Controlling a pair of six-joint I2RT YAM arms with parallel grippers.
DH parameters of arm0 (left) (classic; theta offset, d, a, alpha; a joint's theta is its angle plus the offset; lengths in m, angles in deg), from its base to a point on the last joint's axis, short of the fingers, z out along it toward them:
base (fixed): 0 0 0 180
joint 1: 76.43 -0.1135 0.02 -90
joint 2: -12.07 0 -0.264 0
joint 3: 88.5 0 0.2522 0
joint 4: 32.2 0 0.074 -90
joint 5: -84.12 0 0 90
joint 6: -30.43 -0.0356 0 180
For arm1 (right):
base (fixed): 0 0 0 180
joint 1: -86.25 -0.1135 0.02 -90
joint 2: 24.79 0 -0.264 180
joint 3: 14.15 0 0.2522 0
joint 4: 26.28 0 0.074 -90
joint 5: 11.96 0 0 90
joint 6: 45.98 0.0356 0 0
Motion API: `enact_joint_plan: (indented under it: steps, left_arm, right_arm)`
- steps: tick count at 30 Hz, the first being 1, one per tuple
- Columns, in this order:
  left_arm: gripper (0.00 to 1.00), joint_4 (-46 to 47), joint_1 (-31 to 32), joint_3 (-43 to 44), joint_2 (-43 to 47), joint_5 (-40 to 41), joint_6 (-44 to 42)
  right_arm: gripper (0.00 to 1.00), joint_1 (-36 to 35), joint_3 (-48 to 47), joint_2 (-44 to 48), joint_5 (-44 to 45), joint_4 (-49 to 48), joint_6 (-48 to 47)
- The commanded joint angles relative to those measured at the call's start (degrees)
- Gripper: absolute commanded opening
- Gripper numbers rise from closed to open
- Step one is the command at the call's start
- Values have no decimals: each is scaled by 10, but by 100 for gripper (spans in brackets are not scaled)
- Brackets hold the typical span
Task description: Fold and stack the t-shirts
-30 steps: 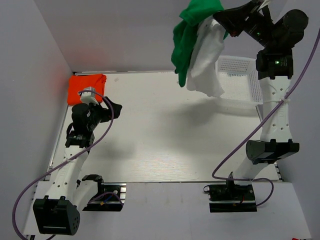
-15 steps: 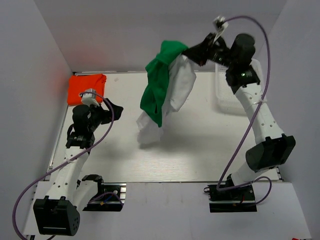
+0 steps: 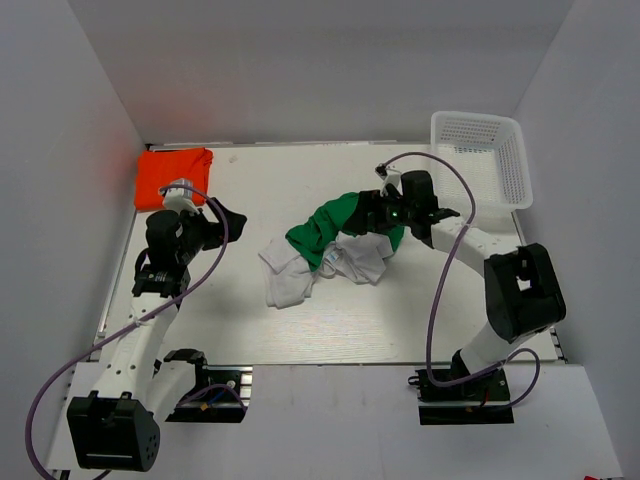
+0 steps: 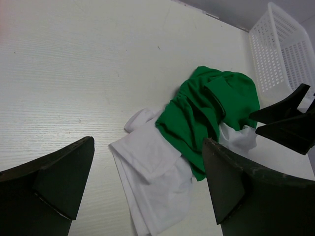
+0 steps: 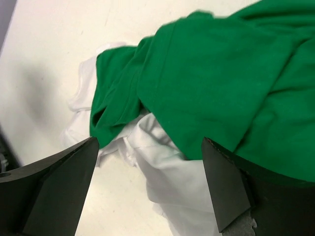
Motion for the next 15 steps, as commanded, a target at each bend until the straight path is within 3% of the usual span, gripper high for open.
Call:
enact_joint_plan:
  steps: [1, 8, 15]
  left_arm:
    - [100, -1, 2, -4, 0, -5, 1]
    - [100, 4, 2, -9, -19, -15, 1]
    - [100, 9, 2, -9, -31, -21, 1]
  right_arm:
    - [90, -11, -3, 60, 67, -39, -34]
    - [90, -46, -25, 97, 229, 30, -83]
    - [90, -65, -117, 4, 352, 114, -47]
